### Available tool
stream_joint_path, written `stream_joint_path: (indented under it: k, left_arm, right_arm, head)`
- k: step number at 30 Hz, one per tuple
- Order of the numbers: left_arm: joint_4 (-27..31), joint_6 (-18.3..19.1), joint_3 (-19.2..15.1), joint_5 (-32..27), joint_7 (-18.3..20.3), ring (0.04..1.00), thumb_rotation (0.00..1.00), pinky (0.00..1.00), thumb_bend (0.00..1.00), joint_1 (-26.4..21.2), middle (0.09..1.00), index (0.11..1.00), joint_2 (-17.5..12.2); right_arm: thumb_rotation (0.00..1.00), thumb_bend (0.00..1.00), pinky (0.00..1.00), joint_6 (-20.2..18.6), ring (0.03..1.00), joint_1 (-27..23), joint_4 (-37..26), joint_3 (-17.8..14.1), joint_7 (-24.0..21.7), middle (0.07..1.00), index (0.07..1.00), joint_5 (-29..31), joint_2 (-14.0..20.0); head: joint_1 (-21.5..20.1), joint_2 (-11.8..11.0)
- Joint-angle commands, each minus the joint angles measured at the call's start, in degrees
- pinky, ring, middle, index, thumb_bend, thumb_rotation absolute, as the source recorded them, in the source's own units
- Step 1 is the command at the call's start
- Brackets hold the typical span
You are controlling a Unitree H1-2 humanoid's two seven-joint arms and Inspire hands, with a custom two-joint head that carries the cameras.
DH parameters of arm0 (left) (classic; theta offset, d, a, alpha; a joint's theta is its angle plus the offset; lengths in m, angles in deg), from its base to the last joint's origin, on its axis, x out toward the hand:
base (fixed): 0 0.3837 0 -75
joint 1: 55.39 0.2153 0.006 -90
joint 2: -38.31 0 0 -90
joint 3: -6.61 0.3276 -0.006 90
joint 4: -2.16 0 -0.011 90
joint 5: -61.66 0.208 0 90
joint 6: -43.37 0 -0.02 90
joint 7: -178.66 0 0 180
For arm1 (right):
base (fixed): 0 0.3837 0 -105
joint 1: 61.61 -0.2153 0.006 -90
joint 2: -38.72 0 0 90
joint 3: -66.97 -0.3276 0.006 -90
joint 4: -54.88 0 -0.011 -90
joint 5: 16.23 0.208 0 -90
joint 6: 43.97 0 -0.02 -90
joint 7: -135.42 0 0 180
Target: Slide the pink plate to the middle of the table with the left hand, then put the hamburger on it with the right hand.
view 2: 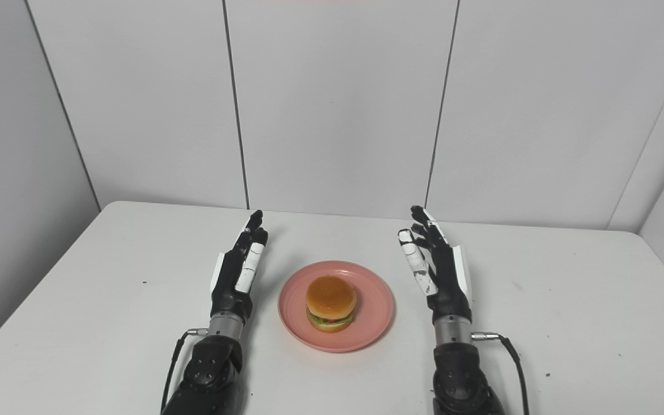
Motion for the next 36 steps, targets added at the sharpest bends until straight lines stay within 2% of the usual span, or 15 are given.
stream_joint_path:
  k: [1, 7, 12, 16, 24, 28, 36]
  left_arm:
    - [0.6, 1.7, -0.1, 0.0, 0.0, 1.0, 0.81, 1.0, 0.88, -0.1, 1.0, 0.959, -1.3]
    - [-0.2, 4.8, -1.3, -3.9, 2.3, 1.0, 0.76, 1.0, 0.87, -0.2, 1.0, 0.992, -1.9]
    - [0.0, 9.4, -1.4, -4.8, 2.5, 1.0, 0.74, 1.0, 0.86, -0.5, 1.0, 0.989, -2.4]
    - [-0.3, 12.2, -1.5, -5.2, 2.7, 1.0, 0.74, 1.0, 0.88, -0.8, 1.0, 0.984, -2.6]
    - [-0.3, 13.1, -1.5, -5.2, 3.0, 1.0, 0.75, 1.0, 0.88, -0.7, 1.0, 0.994, -2.4]
    - [0.1, 13.3, -1.0, -4.1, 2.3, 1.0, 0.77, 1.0, 0.88, -0.8, 1.0, 0.993, -2.5]
    - [0.3, 12.9, -0.5, -3.3, 2.0, 1.0, 0.77, 0.98, 0.86, -0.7, 1.0, 0.981, -2.5]
  right_arm:
    - [1.0, 0.83, 0.81, 3.1, 0.829, -3.0, 1.3, -1.4, -0.8, 0.879, 0.859, 2.8, -0.6]
    - [1.0, 0.81, 0.84, 0.4, 0.844, -2.8, 4.9, -3.9, -1.8, 0.886, 0.868, 7.1, -1.3]
    - [1.0, 0.77, 0.84, 2.4, 0.838, -3.1, 9.3, -2.9, -1.1, 0.878, 0.857, 4.8, -0.4]
    - [1.0, 0.83, 0.83, 2.4, 0.849, -3.4, 11.7, -2.6, -1.2, 0.885, 0.859, 4.5, -0.2]
    - [1.0, 0.82, 0.86, 1.0, 0.882, -3.6, 12.6, -2.6, -2.2, 0.907, 0.863, 5.1, -0.1]
    - [1.0, 0.79, 0.86, 1.1, 0.872, -3.8, 12.7, -2.4, -3.0, 0.907, 0.868, 5.3, 0.1]
    - [1.0, 0.8, 0.87, 1.4, 0.873, -3.9, 12.9, -2.4, -3.7, 0.909, 0.867, 5.4, 0.2]
  head:
    - [-0.2, 0.1]
    - [-0.5, 0.3]
    - [-0.8, 0.4]
    - [-1.1, 0.4]
    - [-1.3, 0.5]
    - [-1.4, 0.5]
    - [-1.6, 0.6]
